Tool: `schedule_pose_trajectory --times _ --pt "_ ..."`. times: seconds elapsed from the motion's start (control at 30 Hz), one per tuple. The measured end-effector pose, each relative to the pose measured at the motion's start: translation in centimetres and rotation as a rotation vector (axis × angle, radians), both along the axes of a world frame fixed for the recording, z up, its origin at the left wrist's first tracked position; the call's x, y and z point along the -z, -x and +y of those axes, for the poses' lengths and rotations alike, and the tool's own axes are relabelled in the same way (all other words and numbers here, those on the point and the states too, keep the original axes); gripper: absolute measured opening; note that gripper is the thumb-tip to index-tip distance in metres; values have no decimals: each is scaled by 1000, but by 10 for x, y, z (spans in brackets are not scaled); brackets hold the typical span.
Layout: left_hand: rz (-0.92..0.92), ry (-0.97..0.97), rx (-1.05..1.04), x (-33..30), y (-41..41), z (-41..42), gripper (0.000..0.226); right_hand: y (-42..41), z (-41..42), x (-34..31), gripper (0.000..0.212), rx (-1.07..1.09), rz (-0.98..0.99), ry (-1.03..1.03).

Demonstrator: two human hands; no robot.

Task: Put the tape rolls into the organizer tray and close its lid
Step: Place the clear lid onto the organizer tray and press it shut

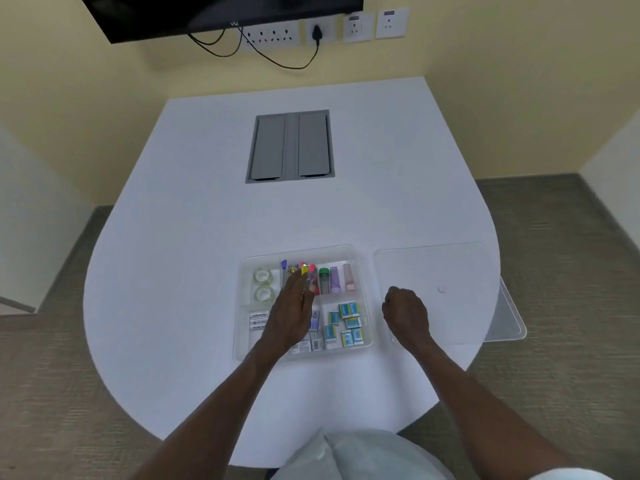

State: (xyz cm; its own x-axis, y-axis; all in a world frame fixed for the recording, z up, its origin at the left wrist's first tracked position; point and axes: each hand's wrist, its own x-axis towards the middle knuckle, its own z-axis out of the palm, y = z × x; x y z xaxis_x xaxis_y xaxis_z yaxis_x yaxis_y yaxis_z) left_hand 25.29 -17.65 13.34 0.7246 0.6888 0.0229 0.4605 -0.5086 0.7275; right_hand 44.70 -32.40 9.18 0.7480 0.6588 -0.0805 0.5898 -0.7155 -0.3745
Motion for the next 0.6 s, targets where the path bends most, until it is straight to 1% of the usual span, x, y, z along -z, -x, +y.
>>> schedule_pose_trajectory --times 0.1,0.17,0.23,0.33,0.4,0.43,0.5,0.53,0.6 --pt "22 -6 20 0 -4 -4 53 3 -8 12 6 -28 32 72" --pt "50 -9 37 1 -5 -5 56 11 -12 20 10 -49 62 141" --pt "64 -11 61 0 -7 -6 56 17 -13 25 16 -22 128 154" --pt "70 -17 84 -3 -8 -8 50 17 -12 15 24 29 216 114" --pt "74 -10 92 -6 -8 -8 49 18 -9 18 33 91 190 54" --pt "78 -9 98 -7 -8 -9 49 21 -8 14 32 111 221 26" --pt "85 -8 114 -10 -7 -8 49 23 -7 21 32 149 180 23" --pt "90 -3 119 -12 -6 -7 49 23 -8 25 32 159 197 28" --pt "103 10 119 -16 -4 -4 49 26 -9 19 26 177 136 5"
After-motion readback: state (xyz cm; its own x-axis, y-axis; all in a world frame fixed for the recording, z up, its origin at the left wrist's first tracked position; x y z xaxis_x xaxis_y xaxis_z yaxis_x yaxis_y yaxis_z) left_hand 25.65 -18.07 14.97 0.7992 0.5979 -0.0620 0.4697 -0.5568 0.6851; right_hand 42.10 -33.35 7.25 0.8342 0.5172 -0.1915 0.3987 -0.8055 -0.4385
